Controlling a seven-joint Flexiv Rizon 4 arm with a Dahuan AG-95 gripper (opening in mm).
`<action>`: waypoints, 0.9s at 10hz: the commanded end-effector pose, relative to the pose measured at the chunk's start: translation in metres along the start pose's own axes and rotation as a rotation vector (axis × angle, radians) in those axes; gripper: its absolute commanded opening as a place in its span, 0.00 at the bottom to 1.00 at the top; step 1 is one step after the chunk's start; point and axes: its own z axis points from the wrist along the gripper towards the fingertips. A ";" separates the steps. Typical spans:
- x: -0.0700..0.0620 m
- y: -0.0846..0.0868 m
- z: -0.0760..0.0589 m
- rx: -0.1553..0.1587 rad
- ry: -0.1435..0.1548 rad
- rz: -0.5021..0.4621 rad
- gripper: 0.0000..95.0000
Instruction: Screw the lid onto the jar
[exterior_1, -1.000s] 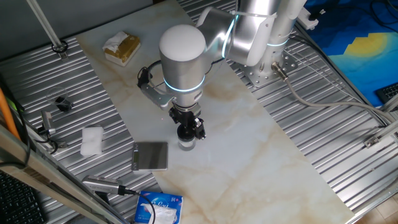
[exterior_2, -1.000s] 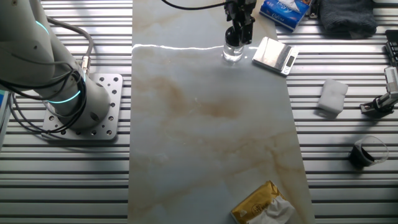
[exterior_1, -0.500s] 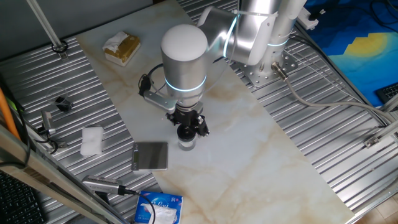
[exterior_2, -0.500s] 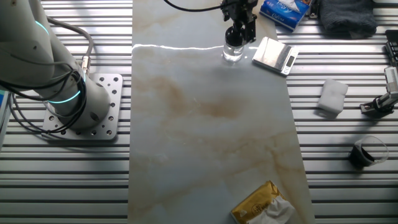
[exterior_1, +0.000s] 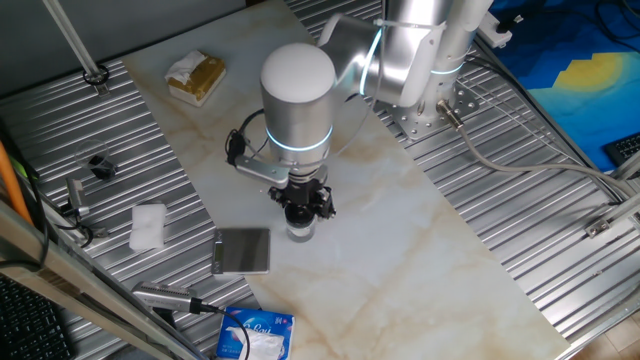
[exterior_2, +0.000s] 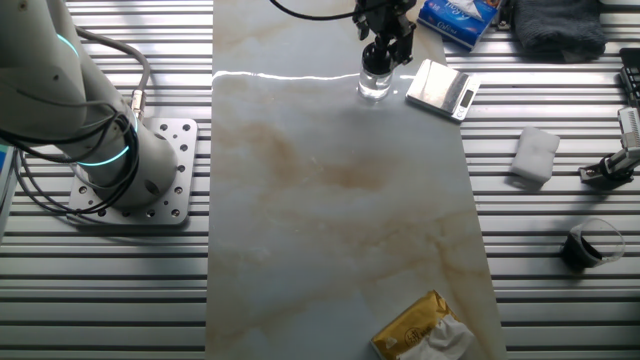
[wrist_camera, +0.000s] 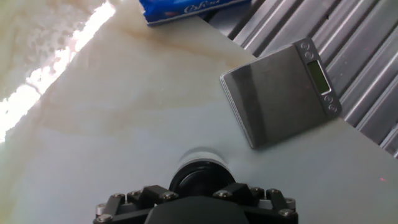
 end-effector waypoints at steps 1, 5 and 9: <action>0.000 0.000 0.000 0.011 -0.004 -0.026 0.80; 0.000 0.000 0.000 0.045 -0.004 -0.117 0.80; 0.001 0.000 -0.001 0.016 -0.015 -0.143 0.80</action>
